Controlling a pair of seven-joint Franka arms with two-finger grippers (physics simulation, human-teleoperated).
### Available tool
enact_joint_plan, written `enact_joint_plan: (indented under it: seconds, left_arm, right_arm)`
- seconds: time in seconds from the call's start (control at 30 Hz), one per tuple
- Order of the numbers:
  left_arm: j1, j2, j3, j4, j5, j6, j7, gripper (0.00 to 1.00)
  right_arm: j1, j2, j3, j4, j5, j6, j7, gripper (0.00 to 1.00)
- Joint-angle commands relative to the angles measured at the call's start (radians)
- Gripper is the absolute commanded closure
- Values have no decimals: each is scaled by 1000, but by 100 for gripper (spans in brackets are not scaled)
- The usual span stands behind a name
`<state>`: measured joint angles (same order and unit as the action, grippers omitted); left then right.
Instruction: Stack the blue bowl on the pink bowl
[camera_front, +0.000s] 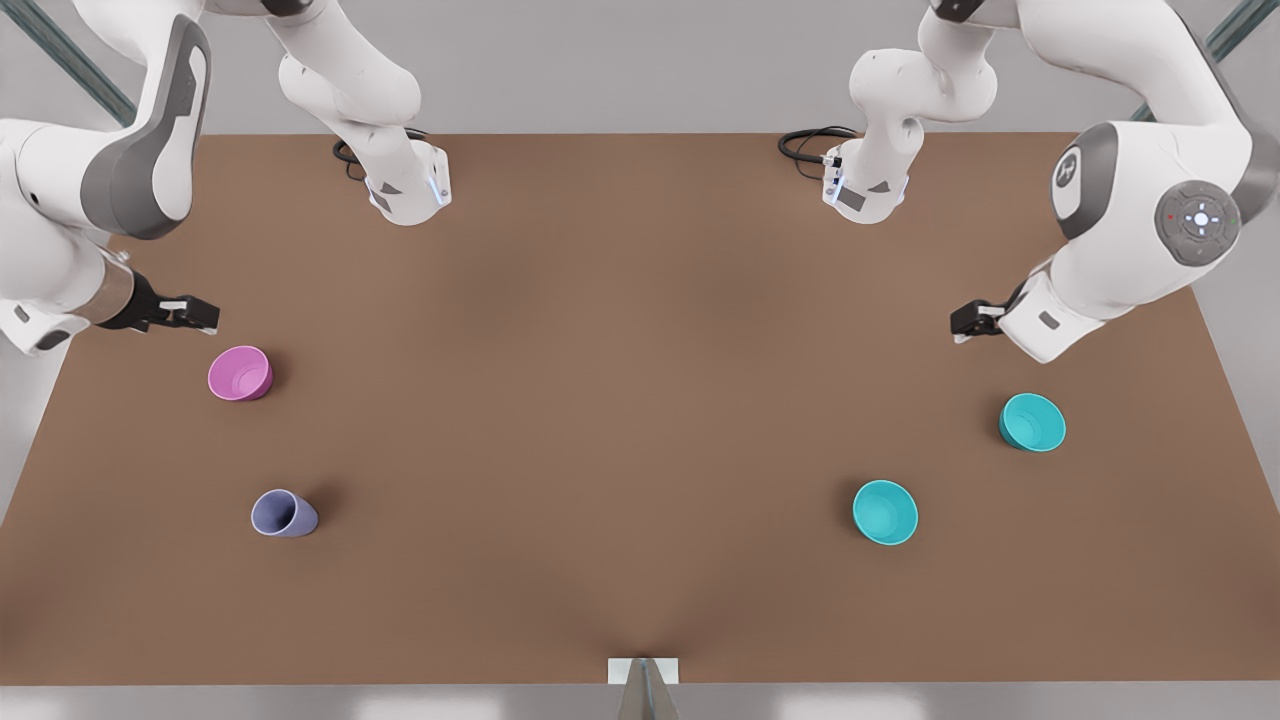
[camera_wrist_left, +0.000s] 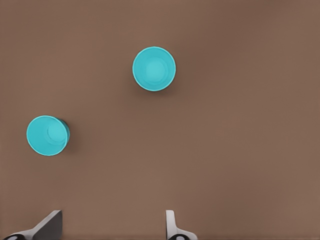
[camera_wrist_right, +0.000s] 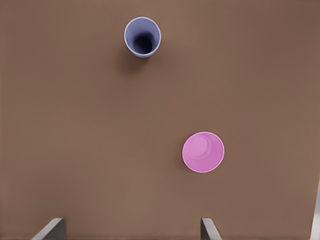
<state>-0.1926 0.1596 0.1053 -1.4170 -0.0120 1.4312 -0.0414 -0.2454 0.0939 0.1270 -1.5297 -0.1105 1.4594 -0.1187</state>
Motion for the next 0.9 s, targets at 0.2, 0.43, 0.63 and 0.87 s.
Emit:
enact_joint_plan:
  seconds: [0.2, 0.43, 0.63, 0.87]
  left_arm:
    - [1, 44, -2, 7, -5, -35, -15, 0]
    - [-1, 46, 2, 32, 0, -32, 1, 0]
    - [-1, 66, 1, 70, -2, -60, 1, 0]
    - [1, 77, 4, 66, -11, -51, 24, 0]
  right_arm:
    - [-299, 182, 0, -116, -15, 197, -239, 0]
    - [-434, 187, 0, -438, -15, 659, -285, 0]
    - [-473, 270, -6, -544, -15, 932, -299, 0]
    - [-548, 336, -6, -613, -17, 1046, -326, 0]
